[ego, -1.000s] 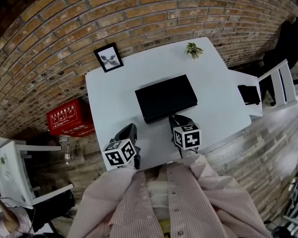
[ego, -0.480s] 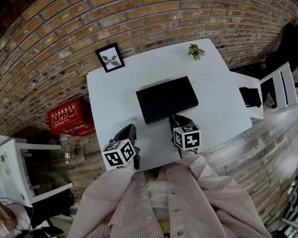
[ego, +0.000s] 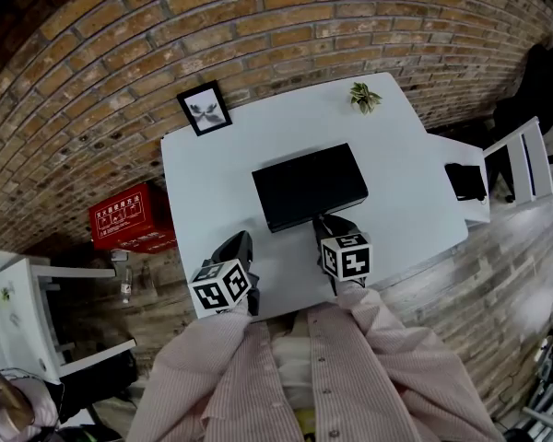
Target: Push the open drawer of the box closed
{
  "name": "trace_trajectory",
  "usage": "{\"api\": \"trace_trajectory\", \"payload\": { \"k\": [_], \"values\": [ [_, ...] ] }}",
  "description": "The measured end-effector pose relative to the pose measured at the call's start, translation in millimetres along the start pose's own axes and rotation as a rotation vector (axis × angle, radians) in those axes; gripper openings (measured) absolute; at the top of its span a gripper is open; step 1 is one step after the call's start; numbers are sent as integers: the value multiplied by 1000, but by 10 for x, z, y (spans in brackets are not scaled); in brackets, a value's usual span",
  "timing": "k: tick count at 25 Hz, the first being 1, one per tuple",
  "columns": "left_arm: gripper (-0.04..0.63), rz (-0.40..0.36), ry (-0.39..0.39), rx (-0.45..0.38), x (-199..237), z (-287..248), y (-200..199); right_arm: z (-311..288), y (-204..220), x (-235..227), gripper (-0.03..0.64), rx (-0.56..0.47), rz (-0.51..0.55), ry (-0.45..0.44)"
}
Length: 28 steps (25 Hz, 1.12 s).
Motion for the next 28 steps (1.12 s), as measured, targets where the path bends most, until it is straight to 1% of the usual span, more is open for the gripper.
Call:
{"api": "trace_trajectory", "payload": {
  "k": [7, 11, 15, 17, 19, 21, 24, 28],
  "values": [
    [-5, 1, 10, 3, -48, 4, 15, 30, 30, 18, 69, -36, 48, 8],
    [-5, 2, 20, -2, -68, 15, 17, 102, 47, 28, 71, -87, 63, 7],
    [-5, -10, 44, -5, -96, 36, 25, 239, 64, 16, 71, -153, 69, 25],
    [-5, -29, 65, -18, -126, 57, 23, 309, 76, 6, 69, -178, 67, 24],
    [-5, -67, 91, -37, -173, 86, 6, 373, 85, 5, 69, -195, 73, 19],
    [-5, -108, 116, -53, -230, 122, -18, 436, 86, 12, 39, -210, 81, 21],
    [-5, -130, 151, -82, -313, 206, -60, 539, 74, 27, 15, -235, 86, 21],
    [-5, -185, 181, -127, -412, 319, -128, 700, 40, 37, 5, -278, 84, 10]
  ]
}}
Point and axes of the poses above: the fingertips, and each gripper's own axes: z backward along the fingers, x to its left, y out of its underside, the point moved 10 cm from there along z, backward along the fingers
